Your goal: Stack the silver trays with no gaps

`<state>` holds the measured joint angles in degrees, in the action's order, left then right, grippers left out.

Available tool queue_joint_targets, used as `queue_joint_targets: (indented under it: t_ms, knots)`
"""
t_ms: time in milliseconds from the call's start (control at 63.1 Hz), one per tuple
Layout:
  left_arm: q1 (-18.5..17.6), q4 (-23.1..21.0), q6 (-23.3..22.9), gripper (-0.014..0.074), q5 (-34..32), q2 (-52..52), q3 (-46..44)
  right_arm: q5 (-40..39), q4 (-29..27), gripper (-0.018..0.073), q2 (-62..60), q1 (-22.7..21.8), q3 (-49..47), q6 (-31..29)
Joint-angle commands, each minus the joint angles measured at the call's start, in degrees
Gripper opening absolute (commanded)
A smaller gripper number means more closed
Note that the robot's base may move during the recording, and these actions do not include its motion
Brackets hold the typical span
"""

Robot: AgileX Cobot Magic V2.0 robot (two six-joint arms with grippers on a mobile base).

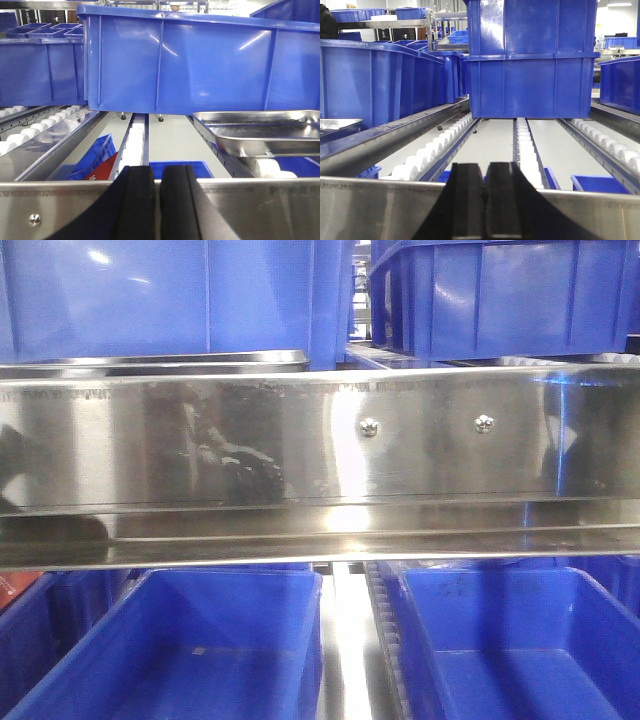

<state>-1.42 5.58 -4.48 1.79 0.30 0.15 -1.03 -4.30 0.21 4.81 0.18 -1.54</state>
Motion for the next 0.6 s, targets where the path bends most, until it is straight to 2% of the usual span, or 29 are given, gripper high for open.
queue_joint_targets:
  t_ms: [0,586]
  knots:
    - [0.1,0.16,0.05,0.0025,-1.03,-0.3,-0.15,-1.16,-0.05,-0.0078,-0.21,-0.22,-0.18,-0.09]
    - [0.1,0.16,0.05,0.0025,-1.42,-0.3,-0.15,-1.16,-0.05,-0.0078,-0.21,-0.22,-0.18,-0.09]
